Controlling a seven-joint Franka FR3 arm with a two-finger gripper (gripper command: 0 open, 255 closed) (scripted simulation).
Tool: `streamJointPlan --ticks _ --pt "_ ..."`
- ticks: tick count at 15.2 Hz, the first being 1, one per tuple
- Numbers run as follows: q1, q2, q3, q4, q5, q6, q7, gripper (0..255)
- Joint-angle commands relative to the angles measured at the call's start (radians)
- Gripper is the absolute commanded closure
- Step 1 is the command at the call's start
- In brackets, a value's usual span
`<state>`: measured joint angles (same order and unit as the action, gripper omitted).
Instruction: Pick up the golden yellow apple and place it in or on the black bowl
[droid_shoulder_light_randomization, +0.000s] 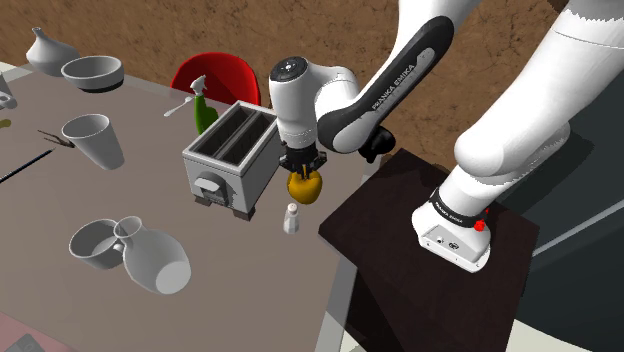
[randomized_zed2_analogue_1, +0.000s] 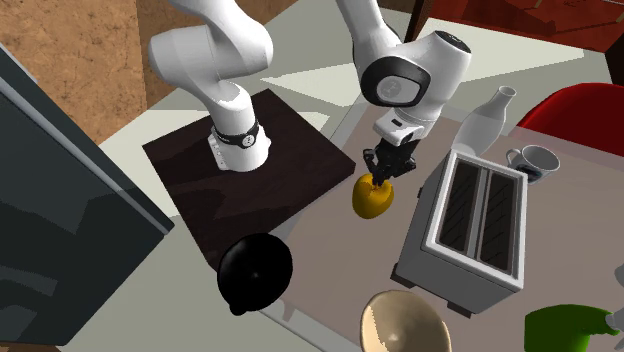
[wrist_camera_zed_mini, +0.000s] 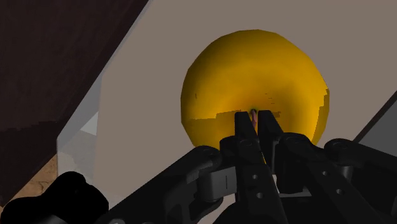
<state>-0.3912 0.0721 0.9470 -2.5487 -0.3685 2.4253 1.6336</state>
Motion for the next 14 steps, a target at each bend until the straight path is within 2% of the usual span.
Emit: streamJointPlan --ticks 1,4,9,14 --pt "0.0 0.0 0.0 0.0 0.0 0.0 0.0 255" --pt "0.0 0.0 0.0 0.0 0.0 0.0 0.0 255" --pt "-0.004 -0.116 0.022 0.0 0.162 -0.045 -0.126 255" --pt "0.028 -0.218 -0.001 0.012 0.286 -0.108 -0.227 255"
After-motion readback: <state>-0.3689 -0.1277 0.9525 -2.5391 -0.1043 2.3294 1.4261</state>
